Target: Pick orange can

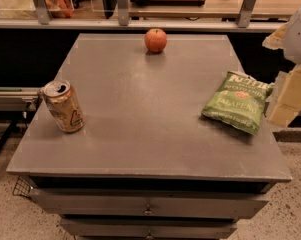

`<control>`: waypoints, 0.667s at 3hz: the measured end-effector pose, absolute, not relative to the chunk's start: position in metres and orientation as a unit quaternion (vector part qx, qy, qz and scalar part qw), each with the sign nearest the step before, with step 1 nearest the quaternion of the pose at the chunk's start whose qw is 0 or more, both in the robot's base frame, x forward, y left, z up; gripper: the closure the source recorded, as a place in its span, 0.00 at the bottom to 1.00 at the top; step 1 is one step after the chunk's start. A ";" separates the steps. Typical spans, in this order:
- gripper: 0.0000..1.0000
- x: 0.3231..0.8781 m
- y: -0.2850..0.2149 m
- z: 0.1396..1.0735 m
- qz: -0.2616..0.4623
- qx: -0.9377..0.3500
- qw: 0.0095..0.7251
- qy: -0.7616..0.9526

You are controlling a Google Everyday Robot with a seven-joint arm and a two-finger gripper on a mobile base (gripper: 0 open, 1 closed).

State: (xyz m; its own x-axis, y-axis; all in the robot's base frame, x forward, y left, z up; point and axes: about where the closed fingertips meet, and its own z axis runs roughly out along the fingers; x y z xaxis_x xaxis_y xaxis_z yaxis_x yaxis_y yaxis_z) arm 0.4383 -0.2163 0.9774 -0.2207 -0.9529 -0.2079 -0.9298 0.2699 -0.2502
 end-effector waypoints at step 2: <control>0.00 0.453 -0.186 0.951 0.036 -0.594 0.208 0.776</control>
Offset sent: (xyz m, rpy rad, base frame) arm 0.0276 0.0511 -0.0492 0.3142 0.0348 0.0322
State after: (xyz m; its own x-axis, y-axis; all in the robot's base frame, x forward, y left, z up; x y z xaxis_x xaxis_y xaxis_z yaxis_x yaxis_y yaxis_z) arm 0.4534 -0.1862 0.9506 -0.2067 -0.9073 -0.3661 -0.9377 0.2906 -0.1906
